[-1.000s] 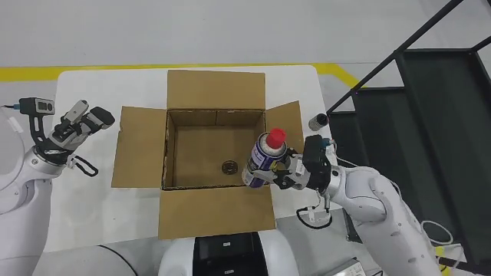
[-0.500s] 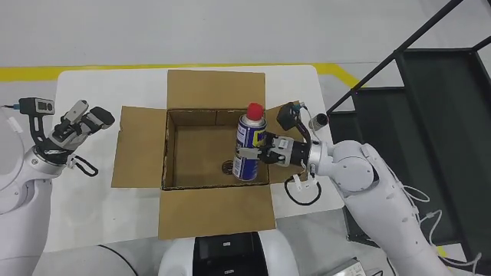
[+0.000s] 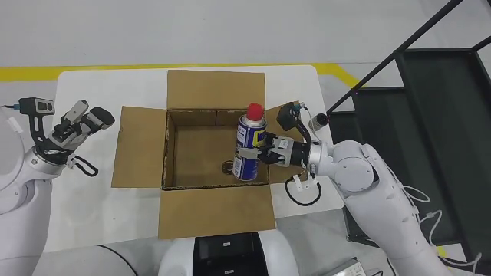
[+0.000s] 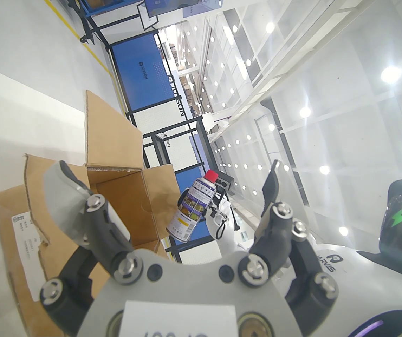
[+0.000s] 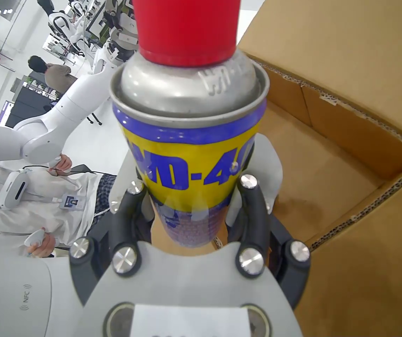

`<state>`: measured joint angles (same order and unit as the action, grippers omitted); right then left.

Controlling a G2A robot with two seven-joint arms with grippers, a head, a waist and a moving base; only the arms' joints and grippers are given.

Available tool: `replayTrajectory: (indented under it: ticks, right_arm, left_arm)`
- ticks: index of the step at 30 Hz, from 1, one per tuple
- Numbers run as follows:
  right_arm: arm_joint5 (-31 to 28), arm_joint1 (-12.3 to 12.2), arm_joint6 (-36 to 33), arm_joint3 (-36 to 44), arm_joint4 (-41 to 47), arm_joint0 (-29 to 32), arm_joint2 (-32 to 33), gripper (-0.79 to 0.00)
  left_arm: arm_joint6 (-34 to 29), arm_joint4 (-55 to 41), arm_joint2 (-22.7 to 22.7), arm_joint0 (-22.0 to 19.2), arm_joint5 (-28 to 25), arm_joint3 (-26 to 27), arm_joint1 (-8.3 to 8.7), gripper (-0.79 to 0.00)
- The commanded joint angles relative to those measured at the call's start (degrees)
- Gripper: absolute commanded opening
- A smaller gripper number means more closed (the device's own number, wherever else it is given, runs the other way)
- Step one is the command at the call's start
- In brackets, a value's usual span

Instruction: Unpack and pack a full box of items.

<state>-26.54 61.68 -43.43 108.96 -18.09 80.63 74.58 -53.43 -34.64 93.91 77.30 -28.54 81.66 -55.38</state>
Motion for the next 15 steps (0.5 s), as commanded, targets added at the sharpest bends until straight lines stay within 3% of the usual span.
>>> replayTrajectory:
  ticks: [1, 6, 8, 15]
  right_arm:
    - [0.62, 0.02, -0.21, -0.14, 0.2, 0.08, -0.35, -0.785]
    - [11.51, 0.53, -10.42, -1.05, 4.03, -7.61, -5.49, -0.785]
    - [20.1, 1.1, -14.88, -3.28, 4.07, -12.45, -9.06, -0.785]
    - [32.74, 4.88, -16.13, -13.68, 3.92, -27.01, -23.48, -0.785]
  left_arm:
    - [0.01, 0.0, 0.0, 0.0, 0.0, 0.0, 0.0, 0.0]
    - [0.01, 0.0, 0.0, 0.0, 0.0, 0.0, 0.0, 0.0]
    - [0.01, 0.0, 0.0, 0.0, 0.0, 0.0, 0.0, 0.0]
    - [0.01, 0.0, 0.0, 0.0, 0.0, 0.0, 0.0, 0.0]
